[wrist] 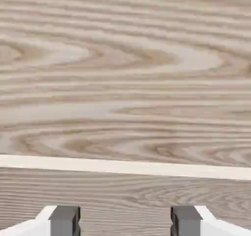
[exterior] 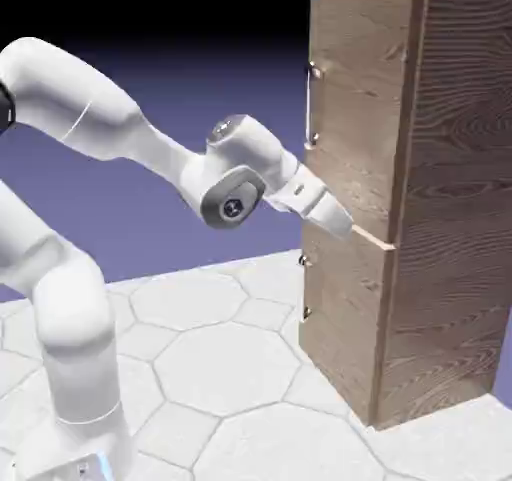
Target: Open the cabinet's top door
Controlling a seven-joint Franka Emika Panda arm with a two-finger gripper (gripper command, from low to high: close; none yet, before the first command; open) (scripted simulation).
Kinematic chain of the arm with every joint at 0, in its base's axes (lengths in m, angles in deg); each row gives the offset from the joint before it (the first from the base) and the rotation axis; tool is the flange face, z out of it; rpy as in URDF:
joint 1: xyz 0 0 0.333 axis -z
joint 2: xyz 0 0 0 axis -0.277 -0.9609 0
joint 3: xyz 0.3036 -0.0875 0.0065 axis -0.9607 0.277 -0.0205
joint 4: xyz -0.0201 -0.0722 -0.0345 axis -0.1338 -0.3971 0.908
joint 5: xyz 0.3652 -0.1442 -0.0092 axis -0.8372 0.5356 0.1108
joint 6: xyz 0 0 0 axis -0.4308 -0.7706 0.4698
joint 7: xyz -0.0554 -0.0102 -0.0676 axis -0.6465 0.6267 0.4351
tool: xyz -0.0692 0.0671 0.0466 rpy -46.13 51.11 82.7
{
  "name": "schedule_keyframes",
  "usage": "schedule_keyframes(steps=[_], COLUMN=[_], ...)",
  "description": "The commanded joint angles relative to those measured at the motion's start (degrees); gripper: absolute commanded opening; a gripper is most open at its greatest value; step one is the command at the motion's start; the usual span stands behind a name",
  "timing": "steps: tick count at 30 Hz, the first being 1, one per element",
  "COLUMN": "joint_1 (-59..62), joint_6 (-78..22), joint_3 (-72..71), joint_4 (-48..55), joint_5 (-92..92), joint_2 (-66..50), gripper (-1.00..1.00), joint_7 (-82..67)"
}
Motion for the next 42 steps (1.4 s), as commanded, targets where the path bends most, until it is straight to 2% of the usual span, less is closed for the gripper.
schedule_keyframes(steps=[1, 42], joint_1=[0.96, 40.19], joint_6=[-0.28, -11.79], joint_3=[-1.09, -45.85], joint_4=[0.26, 10.73], joint_5=[-2.33, -97.62], joint_2=[0.98, 41.22], gripper=[0.0, 0.0], joint_7=[2.5, 104.68])
